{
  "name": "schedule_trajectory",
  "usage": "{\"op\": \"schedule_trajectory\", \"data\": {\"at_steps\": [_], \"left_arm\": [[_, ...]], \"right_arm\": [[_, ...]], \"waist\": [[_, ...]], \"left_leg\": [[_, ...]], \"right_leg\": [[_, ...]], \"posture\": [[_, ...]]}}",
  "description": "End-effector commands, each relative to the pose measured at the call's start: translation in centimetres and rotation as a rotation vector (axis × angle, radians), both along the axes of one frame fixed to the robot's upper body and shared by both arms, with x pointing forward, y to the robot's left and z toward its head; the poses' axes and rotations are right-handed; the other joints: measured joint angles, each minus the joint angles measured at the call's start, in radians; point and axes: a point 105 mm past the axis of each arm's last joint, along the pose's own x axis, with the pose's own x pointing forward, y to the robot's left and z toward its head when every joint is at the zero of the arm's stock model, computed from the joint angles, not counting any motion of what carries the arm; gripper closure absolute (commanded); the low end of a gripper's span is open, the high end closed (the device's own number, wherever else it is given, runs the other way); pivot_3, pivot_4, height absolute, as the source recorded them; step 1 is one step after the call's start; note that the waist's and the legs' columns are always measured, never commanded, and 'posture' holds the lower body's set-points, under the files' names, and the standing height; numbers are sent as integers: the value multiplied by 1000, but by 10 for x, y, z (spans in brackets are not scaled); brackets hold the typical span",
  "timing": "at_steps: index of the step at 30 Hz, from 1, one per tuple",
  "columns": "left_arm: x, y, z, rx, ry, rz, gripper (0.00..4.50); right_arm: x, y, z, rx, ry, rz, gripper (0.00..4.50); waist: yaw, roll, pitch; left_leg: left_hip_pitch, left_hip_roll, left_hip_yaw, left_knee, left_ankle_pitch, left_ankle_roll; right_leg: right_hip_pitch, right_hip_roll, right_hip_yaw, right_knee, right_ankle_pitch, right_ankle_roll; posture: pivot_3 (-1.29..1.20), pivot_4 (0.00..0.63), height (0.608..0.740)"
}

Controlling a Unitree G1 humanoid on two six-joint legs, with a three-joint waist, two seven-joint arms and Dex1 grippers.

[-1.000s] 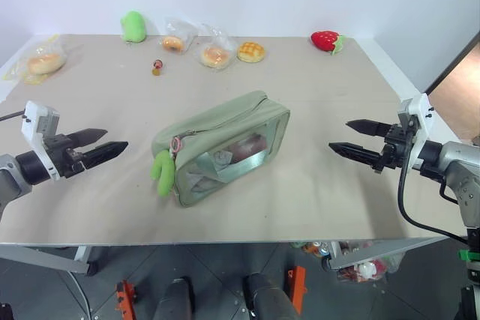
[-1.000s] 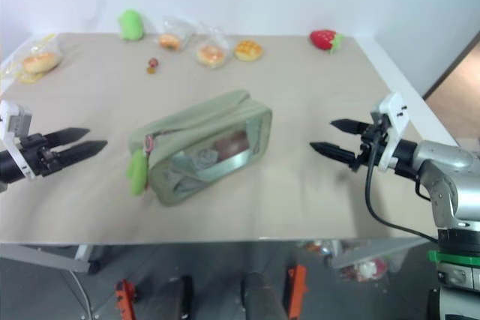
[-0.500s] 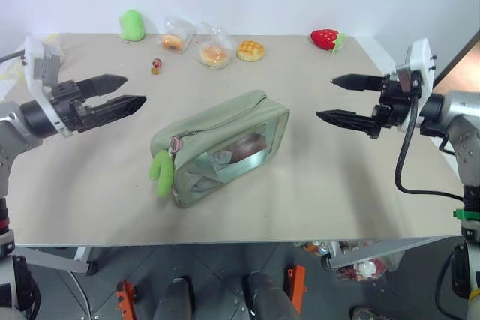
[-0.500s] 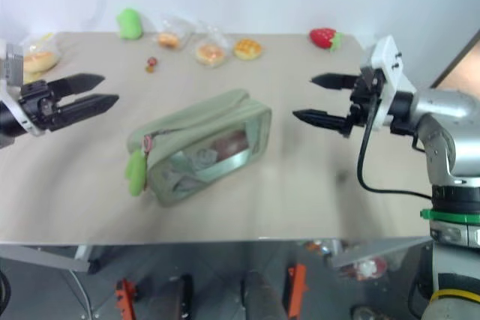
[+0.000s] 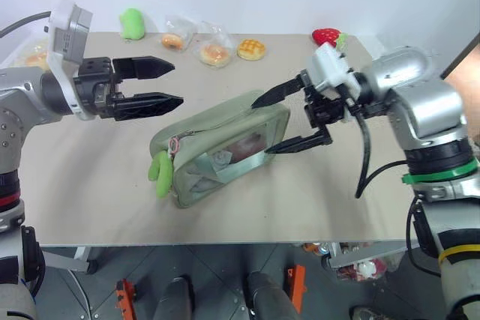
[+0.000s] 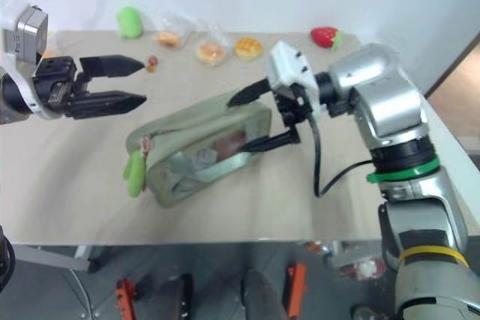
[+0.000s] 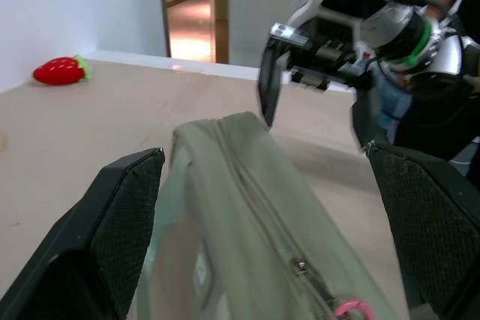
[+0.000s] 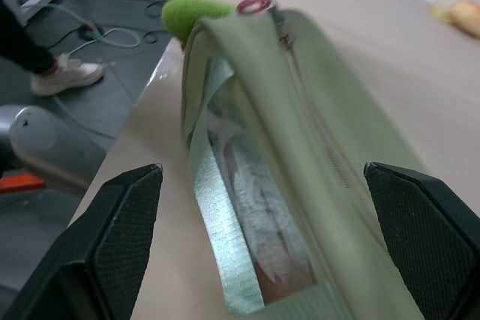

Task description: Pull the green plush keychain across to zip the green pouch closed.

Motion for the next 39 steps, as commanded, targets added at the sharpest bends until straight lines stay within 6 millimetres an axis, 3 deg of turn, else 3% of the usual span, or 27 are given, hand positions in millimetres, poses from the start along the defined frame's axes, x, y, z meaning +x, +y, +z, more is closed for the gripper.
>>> {"op": "schedule_trajectory", "data": {"at_steps": [1,8,11,17,19,20,22,33,39], "left_arm": [[-9,-3,6,16,-49,-25,0],[-10,-3,3,9,-52,-13,0],[-9,-1,4,-5,-53,-2,0],[-6,2,3,-25,-45,17,0],[-6,2,3,-33,-43,18,0],[-6,2,3,-36,-43,18,0],[-6,1,4,-40,-45,17,0],[-7,2,6,-62,-54,26,0],[-4,6,4,-87,-44,49,0]], "right_arm": [[-1,10,7,-42,-44,82,26],[6,20,1,-54,-37,101,26],[5,19,0,-55,-31,108,741],[4,17,-1,-55,-18,112,2929],[4,17,-1,-53,-14,113,3408],[4,17,-2,-52,-10,112,3916],[3,16,-4,-49,1,113,4482],[9,7,-5,-33,-7,40,4482],[45,8,50,149,-121,-173,4482]], "waist": [[-1,0,0],[0,0,0],[1,0,0],[1,0,0],[1,0,0],[1,0,0],[1,0,0],[2,0,0],[1,1,0]], "left_leg": [[0,0,0,0,0,0],[0,0,-2,0,0,0],[0,0,-3,0,0,0],[0,0,-4,0,0,0],[0,0,-4,0,0,0],[0,0,-4,0,0,0],[0,0,-4,0,0,0],[0,0,-5,1,0,0],[-1,0,-4,4,1,-1]], "right_leg": [[0,0,0,0,0,0],[0,0,-2,1,0,0],[0,0,-2,1,0,0],[0,1,-3,2,0,-1],[0,1,-3,2,0,-1],[0,1,-3,2,0,-1],[0,1,-3,2,0,-1],[1,1,-4,2,0,-1],[1,0,-4,2,2,-1]], "posture": [[0,150,740],[0,150,740],[0,150,740],[0,150,740],[0,150,740],[0,150,740],[0,150,740],[0,150,740],[0,150,740]]}}
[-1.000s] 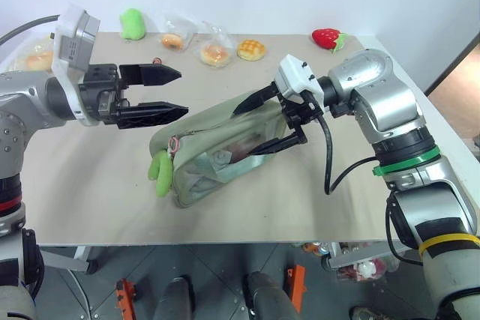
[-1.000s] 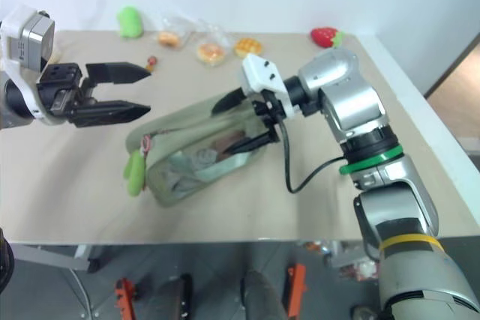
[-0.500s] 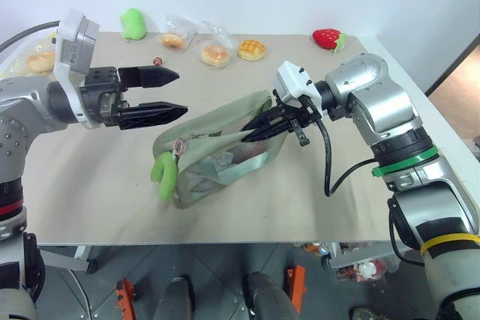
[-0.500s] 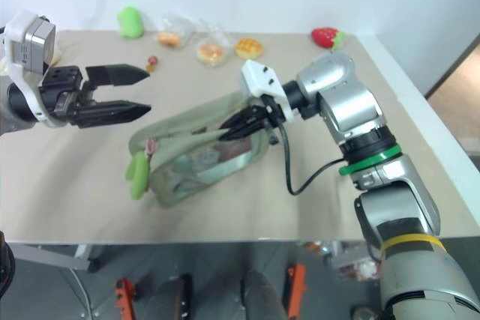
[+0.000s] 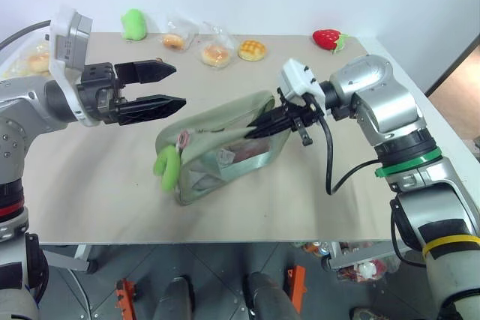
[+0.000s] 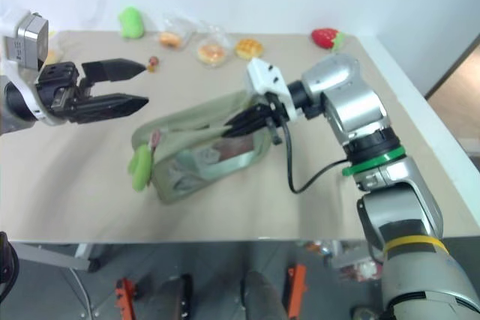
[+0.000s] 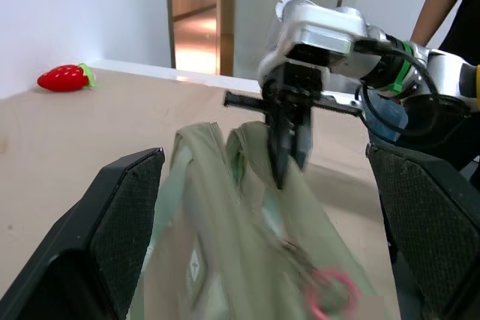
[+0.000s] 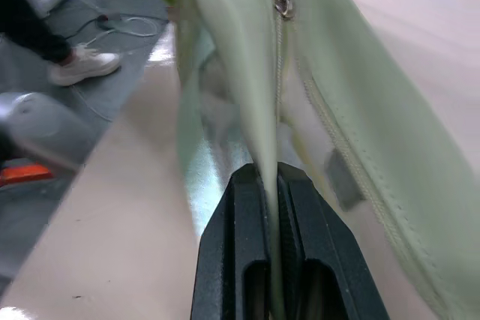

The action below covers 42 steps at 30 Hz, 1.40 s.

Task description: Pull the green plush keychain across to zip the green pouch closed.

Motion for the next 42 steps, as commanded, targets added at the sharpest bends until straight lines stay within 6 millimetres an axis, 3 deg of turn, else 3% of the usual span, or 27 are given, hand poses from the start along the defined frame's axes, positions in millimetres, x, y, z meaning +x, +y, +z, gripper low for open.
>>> {"op": "schedule_trajectory", "data": {"at_steps": [1,8,17,23,24,35,42], "left_arm": [[-4,4,9,-27,-48,8,0],[2,5,4,-35,-33,27,0],[-2,17,14,-59,-58,72,0],[-5,27,22,-71,-72,113,0],[-6,28,22,-72,-71,115,0],[-3,32,13,-73,-34,139,0],[-1,31,13,-74,-29,140,0]], "right_arm": [[10,-2,51,129,-123,-79,4482],[11,2,59,137,-144,-75,4482],[3,12,20,76,-89,-26,4482],[10,19,18,138,-47,-77,4482],[12,20,19,150,-46,-91,3810],[15,10,45,216,-70,-111,39],[9,3,45,191,-76,-77,39]], "waist": [[0,0,0],[0,0,0],[-2,0,0],[-2,0,0],[-2,0,0],[-1,0,0],[-1,0,0]], "left_leg": [[0,0,0,0,0,0],[0,0,-1,-1,0,0],[-1,0,-1,-2,0,0],[-1,0,-1,-1,0,-1],[0,0,-1,-1,0,-1],[0,0,-1,-1,1,-1],[0,0,-1,-1,1,-1]], "right_leg": [[0,0,0,0,0,0],[0,0,0,0,0,0],[-1,1,-1,0,0,0],[-1,1,-1,1,0,0],[-1,1,-1,1,0,0],[0,1,-1,1,1,0],[0,1,-1,1,0,0]], "posture": [[0,150,740],[0,150,740],[0,150,740],[0,150,740],[0,150,740],[0,150,740],[0,150,740]]}}
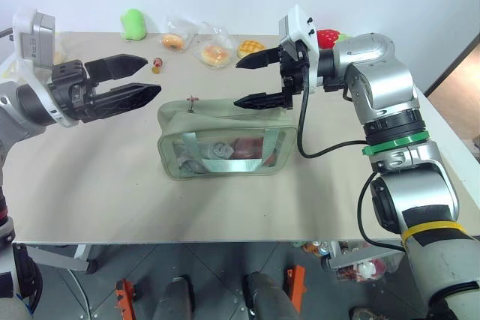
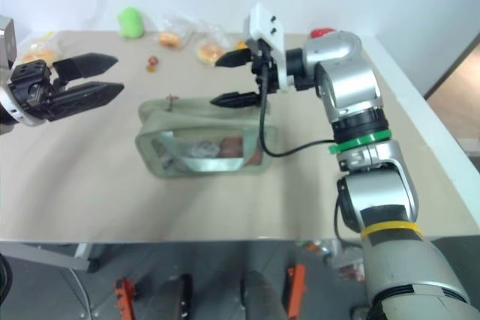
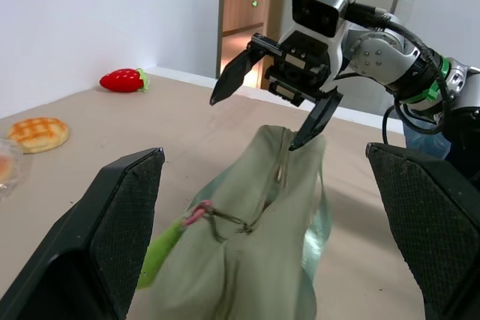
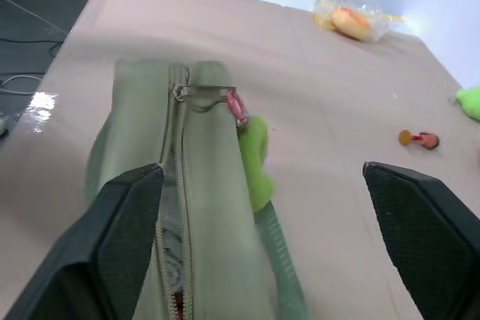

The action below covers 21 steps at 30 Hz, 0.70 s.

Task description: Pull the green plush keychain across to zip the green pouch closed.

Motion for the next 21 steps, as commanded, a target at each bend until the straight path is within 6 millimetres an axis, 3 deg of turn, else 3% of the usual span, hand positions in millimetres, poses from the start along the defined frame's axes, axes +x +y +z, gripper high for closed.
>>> {"op": "schedule_trajectory", "data": {"at_steps": [1,7,13,17,21], "left_arm": [[-4,2,9,8,-42,9,0],[-3,8,-3,47,-2,43,0],[-2,18,-12,66,31,86,0],[-2,20,-14,59,37,92,0],[0,19,-14,51,41,97,0]], "right_arm": [[-7,-11,19,19,-63,18,39],[-12,-49,32,31,-33,-9,39],[-13,-95,25,-11,-3,-115,39],[-17,-109,6,-48,45,-143,39],[-16,-108,-21,-80,98,-159,39]], "waist": [[0,0,0],[1,0,0],[1,0,0],[0,0,0],[-3,0,0]], "left_leg": [[0,0,0,0,0,0],[0,0,0,0,0,0],[0,0,0,0,0,0],[1,0,1,0,0,0],[1,0,1,0,0,0]], "right_leg": [[0,0,0,0,0,0],[0,0,0,0,-1,0],[0,0,0,0,-1,-1],[0,0,0,0,-1,-1],[0,0,1,0,-1,-1]], "posture": [[0,150,740],[0,150,740],[0,150,740],[0,150,740],[0,150,740]]}}
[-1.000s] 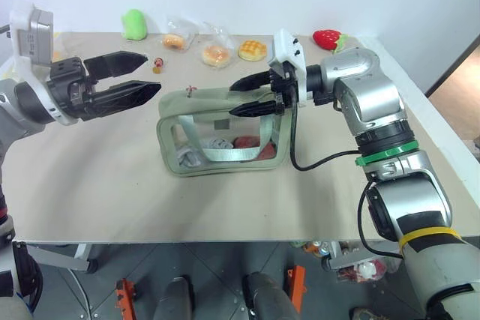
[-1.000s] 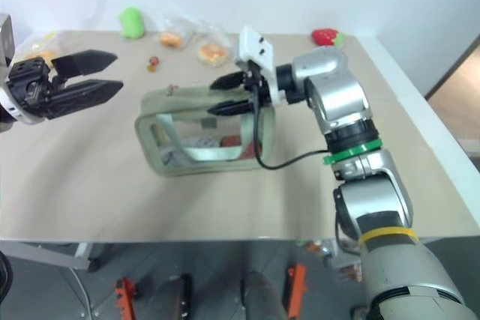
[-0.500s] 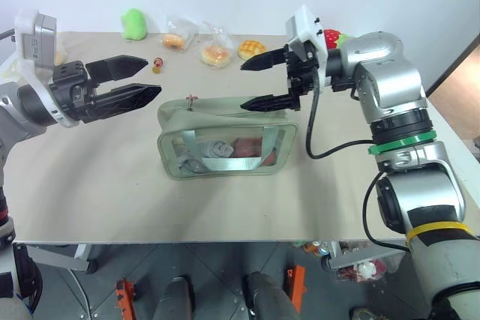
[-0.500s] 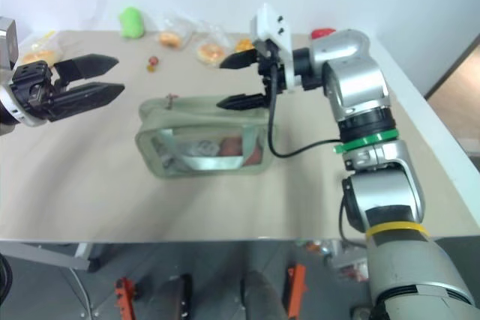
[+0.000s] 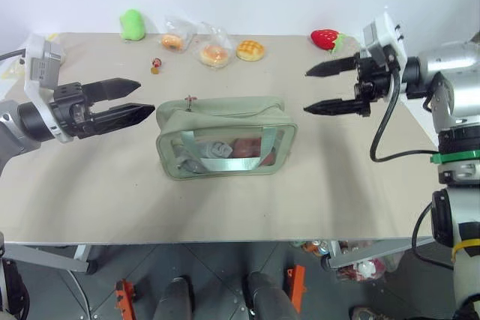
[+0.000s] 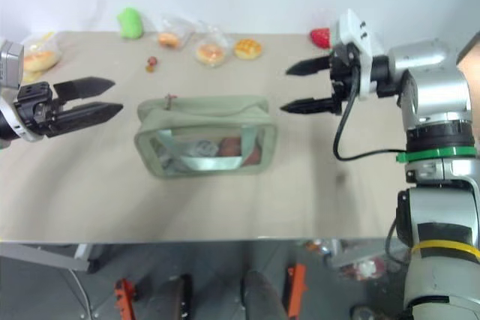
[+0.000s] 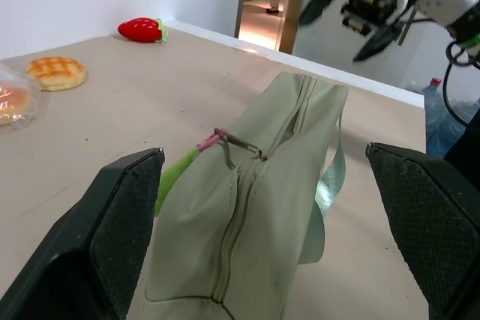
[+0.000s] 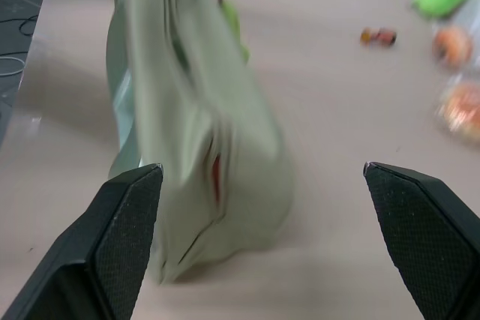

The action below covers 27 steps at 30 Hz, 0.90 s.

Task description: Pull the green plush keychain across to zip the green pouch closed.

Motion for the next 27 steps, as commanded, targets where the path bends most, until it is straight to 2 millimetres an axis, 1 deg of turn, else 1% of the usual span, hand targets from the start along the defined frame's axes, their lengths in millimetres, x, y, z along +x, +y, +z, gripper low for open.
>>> {"op": "schedule_trajectory", "data": {"at_steps": [1,6,12,13,14,16,18,19,21,25,27], "left_arm": [[-3,3,12,3,-53,15,0],[-3,2,12,-1,-54,14,0],[-3,-2,9,0,-50,11,0],[-3,-2,9,0,-49,10,0],[-3,-3,9,1,-49,10,0],[-2,-3,9,2,-49,9,0],[-2,-3,9,2,-52,8,0],[-2,-3,9,2,-53,8,0],[-2,-4,10,1,-54,8,0],[0,-3,11,0,-56,10,0],[1,-2,12,-5,-59,16,0]], "right_arm": [[-6,7,-2,-6,-14,26,39],[-6,20,-16,13,15,42,39],[-12,32,-21,27,39,87,39],[-13,32,-21,28,42,90,434],[-15,33,-21,32,47,95,549],[-19,34,-20,37,55,112,1148],[-23,34,-20,36,61,120,1954],[-24,34,-21,35,62,121,2209],[-24,35,-21,38,63,120,2983],[-25,37,-20,44,61,120,4375],[-25,38,-20,47,60,120,4451]], "waist": [[0,0,0],[0,0,0],[3,0,0],[3,0,0],[3,0,0],[3,0,0],[3,0,0],[3,0,0],[3,0,0],[3,0,0],[3,0,0]], "left_leg": [[0,0,0,0,0,0],[0,0,0,0,0,0],[0,0,0,0,0,0],[0,0,0,0,0,0],[0,0,0,0,0,0],[0,0,0,0,0,0],[0,0,-1,0,0,0],[0,0,0,0,0,0],[0,0,0,0,0,0],[0,0,0,1,0,0],[0,0,0,1,0,0]], "right_leg": [[0,0,0,0,0,0],[0,0,0,0,0,0],[0,0,0,0,0,0],[0,0,0,0,0,0],[0,0,0,0,0,1],[0,0,0,0,0,0],[0,0,0,0,0,0],[0,0,0,0,0,0],[0,0,0,0,0,0],[0,0,0,0,0,0],[0,0,0,0,0,0]], "posture": [[0,150,740],[0,150,740],[0,150,740],[0,150,740],[0,150,740],[0,150,740],[0,150,740],[0,150,740],[0,150,740],[0,150,740],[0,150,740]]}}
